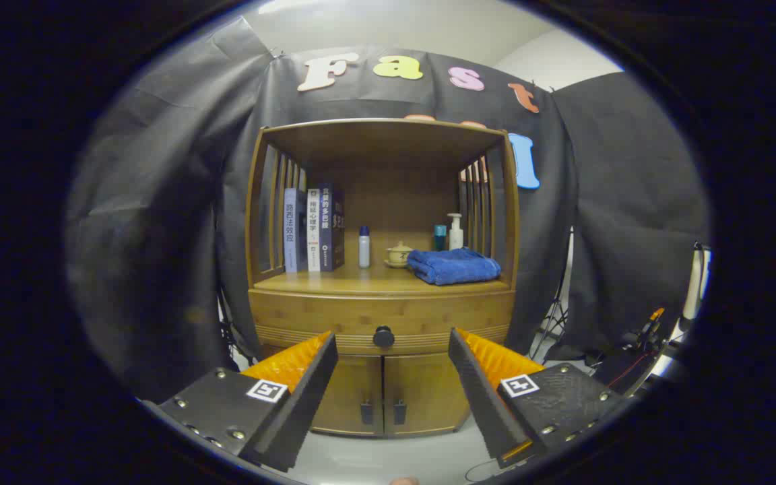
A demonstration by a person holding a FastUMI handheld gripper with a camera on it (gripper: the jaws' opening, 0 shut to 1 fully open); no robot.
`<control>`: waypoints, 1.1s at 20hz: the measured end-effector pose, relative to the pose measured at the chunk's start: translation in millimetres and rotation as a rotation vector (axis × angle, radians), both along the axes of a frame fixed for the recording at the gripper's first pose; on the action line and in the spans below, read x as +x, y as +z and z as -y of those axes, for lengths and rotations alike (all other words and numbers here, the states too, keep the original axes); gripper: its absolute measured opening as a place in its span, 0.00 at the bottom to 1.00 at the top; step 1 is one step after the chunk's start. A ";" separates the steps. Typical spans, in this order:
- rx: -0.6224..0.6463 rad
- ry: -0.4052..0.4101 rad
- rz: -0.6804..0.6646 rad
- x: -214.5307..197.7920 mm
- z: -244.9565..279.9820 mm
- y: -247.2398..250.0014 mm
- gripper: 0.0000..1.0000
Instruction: Pull open the drawer, take out the items inside it, and place them on the countertop above the cabinet.
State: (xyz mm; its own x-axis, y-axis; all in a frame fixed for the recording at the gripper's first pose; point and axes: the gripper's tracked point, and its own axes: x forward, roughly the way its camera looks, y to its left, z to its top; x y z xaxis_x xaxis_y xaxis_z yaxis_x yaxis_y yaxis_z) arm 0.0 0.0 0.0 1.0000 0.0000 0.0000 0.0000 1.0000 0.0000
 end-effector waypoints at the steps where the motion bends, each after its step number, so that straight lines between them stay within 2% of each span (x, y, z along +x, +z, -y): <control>1: -0.004 0.003 0.004 2.7 -0.6 -0.2 0.99; 16: 0.027 -0.004 0.010 32.9 -7.4 -10.1 0.98; 22: 0.005 -0.042 -0.022 79.6 -9.2 -10.5 0.98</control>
